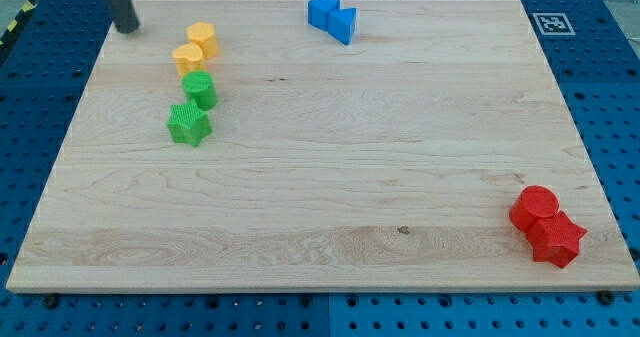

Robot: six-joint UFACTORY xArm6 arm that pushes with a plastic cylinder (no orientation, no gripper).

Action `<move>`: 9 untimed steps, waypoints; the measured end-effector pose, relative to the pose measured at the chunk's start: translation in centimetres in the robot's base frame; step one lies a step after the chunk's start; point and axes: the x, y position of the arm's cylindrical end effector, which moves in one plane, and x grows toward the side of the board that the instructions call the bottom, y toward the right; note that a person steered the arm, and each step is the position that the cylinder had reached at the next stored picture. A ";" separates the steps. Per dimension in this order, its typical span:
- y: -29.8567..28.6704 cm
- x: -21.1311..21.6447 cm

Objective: Slide the yellow heart right a bit

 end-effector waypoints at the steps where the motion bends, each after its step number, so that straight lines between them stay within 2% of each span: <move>1: -0.8 2.0; 3: 0.6 4.0; 5: 5.5 5.1; 9: 6.6 6.8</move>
